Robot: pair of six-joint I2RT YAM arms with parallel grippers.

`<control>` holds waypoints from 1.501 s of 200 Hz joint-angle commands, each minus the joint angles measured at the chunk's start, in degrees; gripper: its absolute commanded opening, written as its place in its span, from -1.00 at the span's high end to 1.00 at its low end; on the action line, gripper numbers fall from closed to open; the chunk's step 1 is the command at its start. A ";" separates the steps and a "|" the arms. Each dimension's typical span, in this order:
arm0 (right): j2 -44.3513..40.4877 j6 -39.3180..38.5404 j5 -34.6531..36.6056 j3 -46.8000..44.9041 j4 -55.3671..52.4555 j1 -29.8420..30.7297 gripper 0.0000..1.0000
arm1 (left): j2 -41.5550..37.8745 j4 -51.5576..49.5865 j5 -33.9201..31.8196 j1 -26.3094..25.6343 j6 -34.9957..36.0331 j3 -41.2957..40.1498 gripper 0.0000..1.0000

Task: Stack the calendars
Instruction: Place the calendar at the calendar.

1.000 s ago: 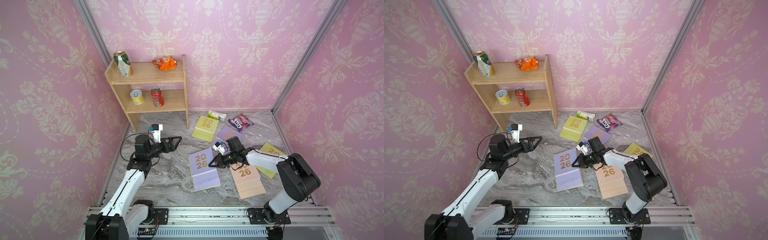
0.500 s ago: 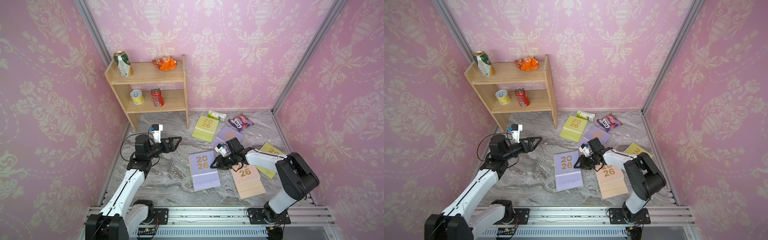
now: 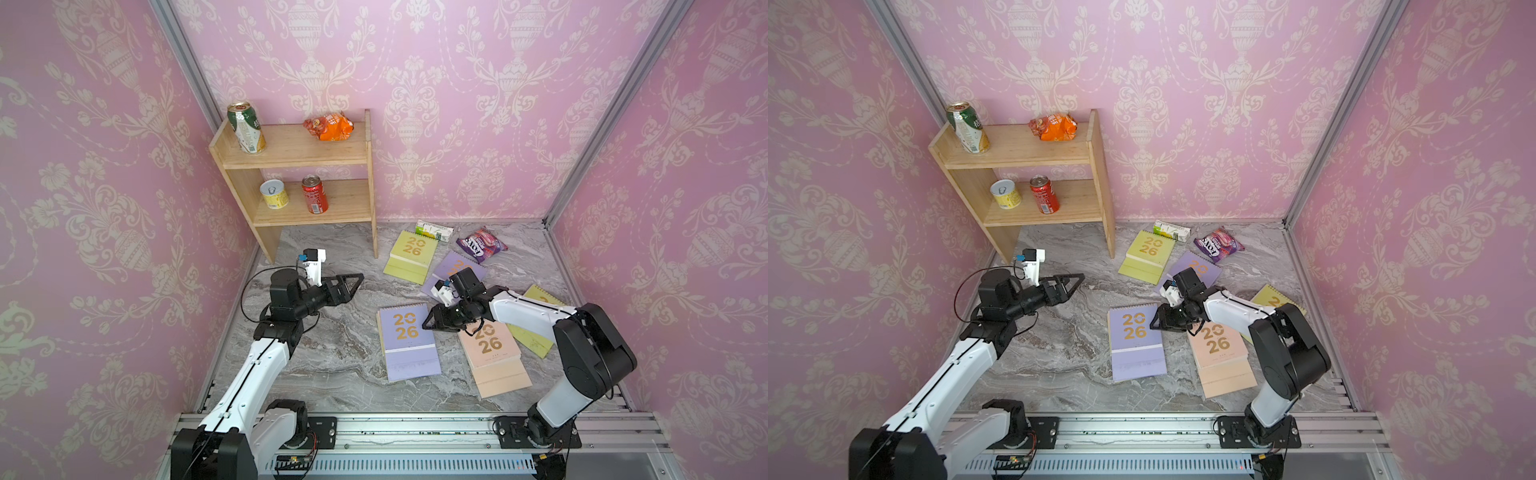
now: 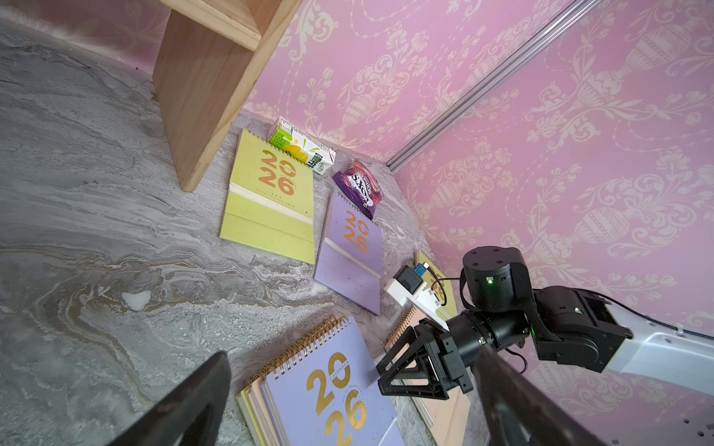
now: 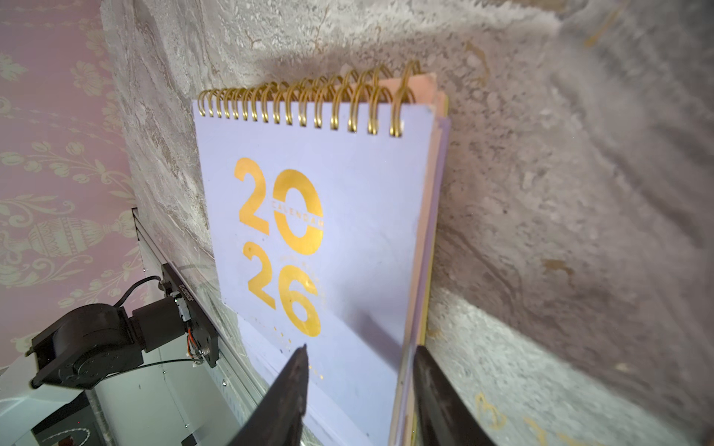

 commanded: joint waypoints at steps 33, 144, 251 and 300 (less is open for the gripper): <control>2.32 -2.18 5.08 3.60 -3.01 0.05 0.06 | -0.58 -1.28 0.03 -0.59 1.84 1.69 -0.99; 4.94 -3.41 5.24 7.92 -3.80 1.79 0.08 | -0.36 -1.30 0.10 -0.60 1.92 1.66 -0.98; 3.49 -3.16 9.09 8.87 -5.21 1.72 0.07 | 0.14 -1.19 0.12 -0.65 1.92 1.70 -0.98; -1.29 -2.18 11.79 6.97 -4.77 -6.19 0.05 | 3.23 -7.08 -4.46 -0.97 5.06 5.42 -0.98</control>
